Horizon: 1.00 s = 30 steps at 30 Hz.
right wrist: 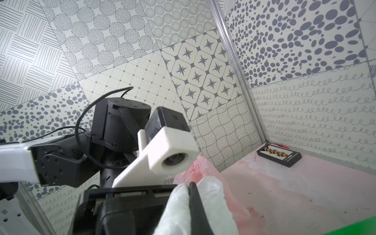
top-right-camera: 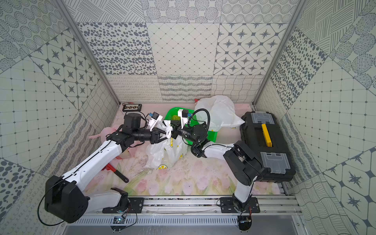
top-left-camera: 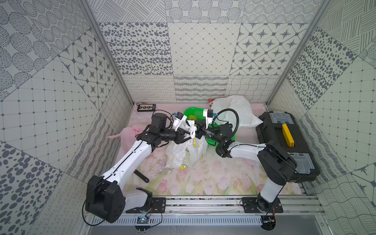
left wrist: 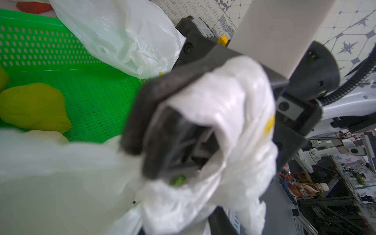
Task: Place the pears into plastic bags & tie knots
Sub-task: Tie the plastic bag at the center of the board.
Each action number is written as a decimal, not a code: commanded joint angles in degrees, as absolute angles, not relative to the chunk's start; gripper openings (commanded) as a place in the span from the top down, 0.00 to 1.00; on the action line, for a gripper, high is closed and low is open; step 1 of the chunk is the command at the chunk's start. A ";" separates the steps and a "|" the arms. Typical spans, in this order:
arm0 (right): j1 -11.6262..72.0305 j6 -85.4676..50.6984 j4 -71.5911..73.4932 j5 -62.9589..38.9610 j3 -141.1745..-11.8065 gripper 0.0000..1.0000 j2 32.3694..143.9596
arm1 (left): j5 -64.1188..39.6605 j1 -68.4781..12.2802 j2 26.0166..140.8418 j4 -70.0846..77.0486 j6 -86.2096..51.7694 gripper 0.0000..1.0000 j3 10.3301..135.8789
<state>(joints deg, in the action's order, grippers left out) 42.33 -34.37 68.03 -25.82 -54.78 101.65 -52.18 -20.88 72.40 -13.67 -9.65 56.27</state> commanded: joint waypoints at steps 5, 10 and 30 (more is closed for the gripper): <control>41.34 -40.23 77.06 -28.65 -56.03 1.00 102.70 | -51.75 -15.50 66.90 -15.20 -10.02 0.61 56.22; 40.87 -40.56 77.25 -28.86 -56.03 1.00 102.63 | -55.13 -10.43 58.81 -23.40 -8.83 0.61 57.44; 42.19 -41.74 76.87 -29.79 -57.81 1.00 103.49 | -57.64 -14.45 72.95 -8.92 -17.29 0.66 62.50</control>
